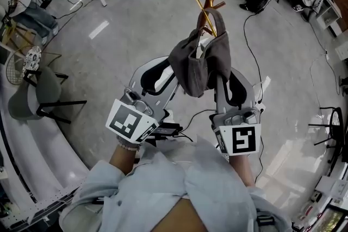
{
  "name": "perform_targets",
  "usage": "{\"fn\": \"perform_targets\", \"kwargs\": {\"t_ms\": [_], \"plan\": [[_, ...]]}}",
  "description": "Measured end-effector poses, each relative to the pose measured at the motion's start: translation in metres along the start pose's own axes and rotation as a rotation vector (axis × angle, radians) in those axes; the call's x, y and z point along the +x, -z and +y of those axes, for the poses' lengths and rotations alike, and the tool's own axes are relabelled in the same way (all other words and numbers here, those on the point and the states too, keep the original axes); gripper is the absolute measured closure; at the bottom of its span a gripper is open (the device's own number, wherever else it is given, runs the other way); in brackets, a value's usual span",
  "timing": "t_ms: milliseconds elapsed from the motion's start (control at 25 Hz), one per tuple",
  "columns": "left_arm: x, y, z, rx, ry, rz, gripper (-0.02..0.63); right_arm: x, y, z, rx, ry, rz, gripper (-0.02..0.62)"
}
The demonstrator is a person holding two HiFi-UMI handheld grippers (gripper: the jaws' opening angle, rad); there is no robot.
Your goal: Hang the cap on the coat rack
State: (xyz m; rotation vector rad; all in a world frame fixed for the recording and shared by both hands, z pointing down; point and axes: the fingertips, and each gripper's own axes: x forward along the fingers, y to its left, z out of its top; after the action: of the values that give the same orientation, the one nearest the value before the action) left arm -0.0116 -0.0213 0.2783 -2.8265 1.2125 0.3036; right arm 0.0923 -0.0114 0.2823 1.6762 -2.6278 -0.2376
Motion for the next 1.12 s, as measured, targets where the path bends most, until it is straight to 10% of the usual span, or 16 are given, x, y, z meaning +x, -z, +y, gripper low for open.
{"fn": "perform_targets", "kwargs": {"t_ms": [1120], "plan": [[0.066,0.015,0.111,-0.019,0.089,0.016,0.483,0.121,0.015,-0.016,0.001,0.084,0.033,0.543]]}}
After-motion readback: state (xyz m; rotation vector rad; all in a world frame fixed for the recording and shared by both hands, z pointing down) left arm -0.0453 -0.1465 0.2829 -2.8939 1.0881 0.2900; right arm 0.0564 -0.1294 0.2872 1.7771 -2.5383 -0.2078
